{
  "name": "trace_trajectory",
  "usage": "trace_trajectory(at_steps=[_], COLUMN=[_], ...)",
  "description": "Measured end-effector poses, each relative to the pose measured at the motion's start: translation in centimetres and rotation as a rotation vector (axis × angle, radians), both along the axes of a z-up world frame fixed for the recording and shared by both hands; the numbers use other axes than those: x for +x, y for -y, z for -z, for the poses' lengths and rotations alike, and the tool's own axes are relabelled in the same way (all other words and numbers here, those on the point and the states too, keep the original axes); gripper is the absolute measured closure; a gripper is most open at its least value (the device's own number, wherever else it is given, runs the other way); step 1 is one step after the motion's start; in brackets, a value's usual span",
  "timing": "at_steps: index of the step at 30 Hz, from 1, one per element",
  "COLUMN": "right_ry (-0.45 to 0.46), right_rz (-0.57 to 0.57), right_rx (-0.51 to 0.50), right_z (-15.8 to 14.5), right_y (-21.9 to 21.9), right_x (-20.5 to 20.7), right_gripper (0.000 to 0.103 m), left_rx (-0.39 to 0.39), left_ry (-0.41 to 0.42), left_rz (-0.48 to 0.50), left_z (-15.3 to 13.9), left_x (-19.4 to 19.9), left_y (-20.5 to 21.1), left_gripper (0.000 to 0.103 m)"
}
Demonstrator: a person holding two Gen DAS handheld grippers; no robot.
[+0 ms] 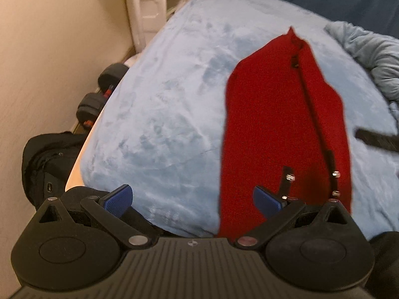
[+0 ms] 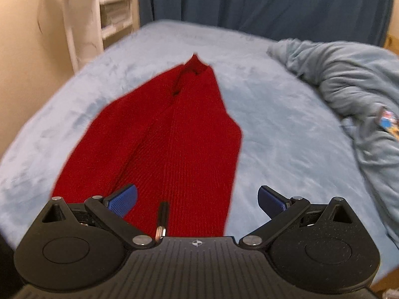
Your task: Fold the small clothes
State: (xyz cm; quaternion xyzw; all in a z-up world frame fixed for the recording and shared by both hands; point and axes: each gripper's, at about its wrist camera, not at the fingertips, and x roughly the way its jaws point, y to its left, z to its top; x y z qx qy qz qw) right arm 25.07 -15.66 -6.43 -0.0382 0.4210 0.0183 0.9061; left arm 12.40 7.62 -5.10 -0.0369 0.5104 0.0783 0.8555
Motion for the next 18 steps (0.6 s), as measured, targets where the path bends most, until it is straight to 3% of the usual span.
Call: trace_trajectory(at_steps=[2,3,4,5,6,7,9,11,14,16,17,18], right_ry=[-0.079,-0.116,-0.164,-0.207,-0.225,-0.221,-0.212,-0.144,0.037,0.173,0.221,0.209], right_rz=[-0.027,-0.034,-0.047,-0.072,-0.084,-0.086,-0.091,-0.073,0.102,0.222,0.28,0.305], right_rx=[0.014,0.017,0.025,0.033,0.026,0.024,-0.027,-0.159,-0.454,-0.513,-0.493,-0.453], right_z=[3.3,4.9,6.5,7.6,8.1,7.6,5.5,3.1,-1.2,-4.0,-5.1,-5.6], right_y=[-0.9,-1.4,-1.7,-1.8,-1.4,-0.6,2.0,6.3,14.6,19.0,20.7,21.5], right_x=[4.9,6.7,8.4,9.7,10.8,11.7,13.1,15.4,20.3,22.4,22.8,22.9], right_gripper=[0.002,0.008,0.02,0.037,0.079,0.09,0.091,0.092,0.092,0.091,0.087,0.064], left_rx=[0.01,0.016,0.027,0.036,0.047,0.057,0.073,0.087,0.094,0.097,0.095,0.087], left_ry=[-0.039,-0.058,-0.072,-0.087,-0.098,-0.107,-0.106,-0.111,-0.105,-0.088,-0.081,-0.068], left_rz=[-0.009,-0.011,-0.012,-0.013,-0.015,-0.017,-0.025,-0.017,0.01,0.025,0.029,0.034], left_z=[0.9,1.3,1.7,2.1,2.4,2.7,3.3,3.9,4.3,4.1,3.9,3.8], left_x=[1.1,1.6,2.0,2.4,2.9,3.3,4.5,6.2,8.9,10.5,11.2,11.7], left_y=[-0.1,-0.1,-0.1,-0.1,-0.2,-0.2,-0.2,0.2,1.7,2.8,3.3,3.8], left_gripper=[0.0,0.0,0.0,0.0,0.0,0.0,0.0,0.0,0.0,0.0,0.0,0.0])
